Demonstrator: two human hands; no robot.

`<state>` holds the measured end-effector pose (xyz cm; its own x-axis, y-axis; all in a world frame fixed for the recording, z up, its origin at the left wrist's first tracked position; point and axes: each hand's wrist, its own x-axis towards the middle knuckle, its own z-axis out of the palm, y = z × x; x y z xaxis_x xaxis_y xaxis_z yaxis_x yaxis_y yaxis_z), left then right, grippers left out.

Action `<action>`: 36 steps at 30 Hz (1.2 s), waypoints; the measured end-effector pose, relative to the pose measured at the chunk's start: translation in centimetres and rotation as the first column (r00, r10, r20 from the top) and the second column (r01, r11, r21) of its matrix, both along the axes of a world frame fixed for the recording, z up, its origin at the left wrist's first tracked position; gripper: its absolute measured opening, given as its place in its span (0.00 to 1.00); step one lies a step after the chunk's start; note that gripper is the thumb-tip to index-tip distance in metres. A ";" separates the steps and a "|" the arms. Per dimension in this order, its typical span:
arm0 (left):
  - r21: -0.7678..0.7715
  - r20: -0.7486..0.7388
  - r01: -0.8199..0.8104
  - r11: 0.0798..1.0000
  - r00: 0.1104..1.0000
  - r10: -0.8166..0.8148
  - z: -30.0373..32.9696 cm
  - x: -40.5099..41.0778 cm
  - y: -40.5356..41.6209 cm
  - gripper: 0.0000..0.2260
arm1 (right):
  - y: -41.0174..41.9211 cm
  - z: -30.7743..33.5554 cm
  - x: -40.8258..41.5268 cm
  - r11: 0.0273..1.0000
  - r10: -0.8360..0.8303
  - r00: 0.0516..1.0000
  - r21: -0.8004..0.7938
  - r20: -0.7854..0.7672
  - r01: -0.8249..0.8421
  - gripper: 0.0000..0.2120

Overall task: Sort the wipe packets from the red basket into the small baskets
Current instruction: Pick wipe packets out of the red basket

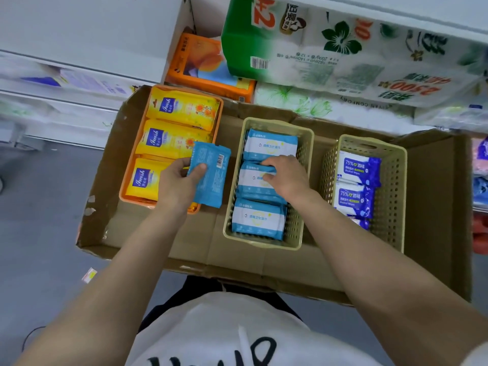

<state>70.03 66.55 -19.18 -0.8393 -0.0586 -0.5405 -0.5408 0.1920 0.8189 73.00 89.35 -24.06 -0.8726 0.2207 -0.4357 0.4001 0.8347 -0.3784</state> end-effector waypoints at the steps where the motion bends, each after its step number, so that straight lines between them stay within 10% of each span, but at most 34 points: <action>1: 0.006 0.010 0.001 1.000 1.000 -0.002 -0.1 0.2 -0.1 0.11 | -0.2 0.1 0.1 1.000 0.009 1.000 0.026 0.003 -0.010 0.18; 7: 0.042 0.022 0.050 0.998 0.998 -0.051 -0.2 0.8 0.2 0.13 | -0.5 0.8 0.5 0.989 0.057 0.998 0.135 0.025 -0.060 0.21; 9: 0.081 0.024 0.086 0.993 0.996 -0.088 0.0 0.9 0.6 0.12 | -1.0 2.0 0.6 0.989 -0.148 0.980 -0.012 -0.134 0.148 0.21; 11: 0.131 0.036 0.131 0.983 0.990 -0.137 0.3 1.2 1.2 0.11 | -1.7 4.6 0.5 0.782 -0.483 0.875 -0.453 -0.007 0.428 0.18; 14: 0.167 0.035 0.200 0.965 0.977 -0.208 0.3 1.7 2.4 0.10 | -2.3 7.1 1.2 0.379 -0.396 0.840 -0.767 0.372 0.518 0.12; 20: 0.029 -0.054 0.189 0.982 0.981 -0.187 0.8 1.9 4.1 0.07 | -2.5 6.8 3.0 0.478 -0.657 0.753 -0.753 0.037 0.453 0.09; 25: 0.344 0.162 0.196 0.918 0.951 -0.264 2.3 2.1 5.4 0.26 | -3.1 6.7 4.6 0.880 -0.161 0.960 -0.474 -0.230 0.034 0.13; 29: 0.249 0.166 0.116 0.962 0.973 -0.161 1.5 2.0 4.6 0.07 | -2.5 6.5 5.1 0.793 -0.302 0.936 -0.593 -0.178 0.143 0.13; 36: 0.285 0.172 0.119 0.951 0.970 -0.173 1.3 2.3 4.0 0.12 | -0.8 6.2 4.5 0.648 -0.387 0.912 -0.663 0.138 0.375 0.14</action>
<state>72.38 70.57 -17.90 -0.7058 0.2281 -0.6707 -0.6760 0.0663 0.7339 77.52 88.52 -17.82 -0.7859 0.1945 -0.5870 0.6143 0.1373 -0.7770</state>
